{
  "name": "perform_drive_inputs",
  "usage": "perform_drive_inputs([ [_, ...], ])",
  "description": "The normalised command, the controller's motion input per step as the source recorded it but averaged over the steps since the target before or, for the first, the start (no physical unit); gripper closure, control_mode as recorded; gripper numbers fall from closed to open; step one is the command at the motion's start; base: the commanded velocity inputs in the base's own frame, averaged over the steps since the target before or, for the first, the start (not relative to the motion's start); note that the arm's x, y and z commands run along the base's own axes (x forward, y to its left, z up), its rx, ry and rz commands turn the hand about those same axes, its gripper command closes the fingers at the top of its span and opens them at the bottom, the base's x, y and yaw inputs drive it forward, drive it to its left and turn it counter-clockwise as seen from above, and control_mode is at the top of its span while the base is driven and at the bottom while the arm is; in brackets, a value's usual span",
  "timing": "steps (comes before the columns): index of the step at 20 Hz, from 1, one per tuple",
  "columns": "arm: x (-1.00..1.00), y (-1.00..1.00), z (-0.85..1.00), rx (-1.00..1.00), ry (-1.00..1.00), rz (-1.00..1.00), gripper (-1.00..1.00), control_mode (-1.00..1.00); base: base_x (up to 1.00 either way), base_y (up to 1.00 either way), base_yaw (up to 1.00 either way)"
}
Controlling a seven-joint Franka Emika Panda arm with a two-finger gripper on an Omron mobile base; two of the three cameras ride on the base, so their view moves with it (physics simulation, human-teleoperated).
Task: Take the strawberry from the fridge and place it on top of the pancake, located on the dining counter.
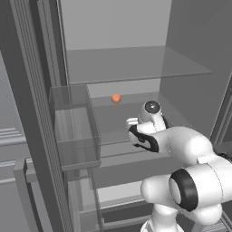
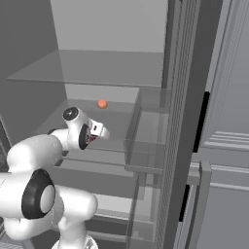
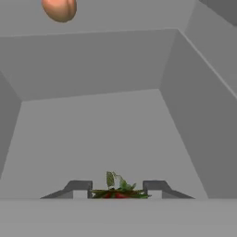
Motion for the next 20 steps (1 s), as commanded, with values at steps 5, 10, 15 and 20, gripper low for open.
perform_drive_inputs([
  [5,-0.48,-0.01,0.97,0.18,0.00,0.00,1.00,-1.00,0.00,0.00,0.00],
  [10,-0.95,0.00,0.46,0.01,-0.05,0.00,1.00,-1.00,0.00,0.00,0.00],
  [15,-0.56,0.00,0.15,-0.06,0.06,0.00,1.00,-1.00,0.00,0.00,0.00],
  [20,-0.04,0.00,0.15,-0.03,0.37,0.00,1.00,-1.00,0.00,0.00,0.00],
])
